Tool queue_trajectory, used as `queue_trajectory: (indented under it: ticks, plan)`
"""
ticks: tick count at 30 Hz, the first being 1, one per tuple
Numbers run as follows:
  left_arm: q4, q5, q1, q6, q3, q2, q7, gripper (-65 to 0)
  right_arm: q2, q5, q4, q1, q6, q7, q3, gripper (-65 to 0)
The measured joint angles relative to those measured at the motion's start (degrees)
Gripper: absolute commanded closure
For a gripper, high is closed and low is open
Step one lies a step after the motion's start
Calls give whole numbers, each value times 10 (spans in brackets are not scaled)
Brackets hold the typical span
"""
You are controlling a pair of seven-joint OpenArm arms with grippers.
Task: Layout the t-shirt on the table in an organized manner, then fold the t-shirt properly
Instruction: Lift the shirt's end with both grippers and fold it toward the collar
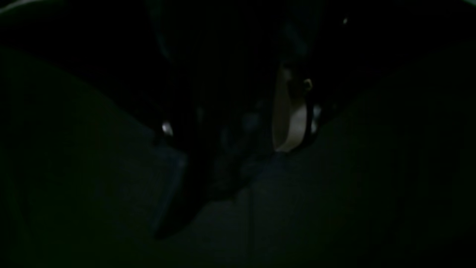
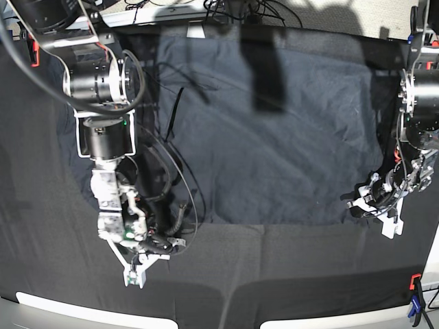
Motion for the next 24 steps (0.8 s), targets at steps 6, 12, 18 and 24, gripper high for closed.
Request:
queue_trajectory:
  ticks: [6, 12, 18, 24]
  plan:
    - [1, -2, 2, 0, 0, 0, -2, 0, -2, -9, -1, -1, -35, 10, 0, -316]
    - [1, -2, 2, 0, 0, 0, -2, 0, -1, -34, -1, -7, -53, 26, 2, -316]
    - [1, -2, 2, -1, 0, 0, -2, 0, -3, -31, -5, -53, -53, 50, 2, -316]
    - [1, -2, 2, -1, 0, 0, -2, 0, -3, -15, -4, -42, -53, 51, 2, -316]
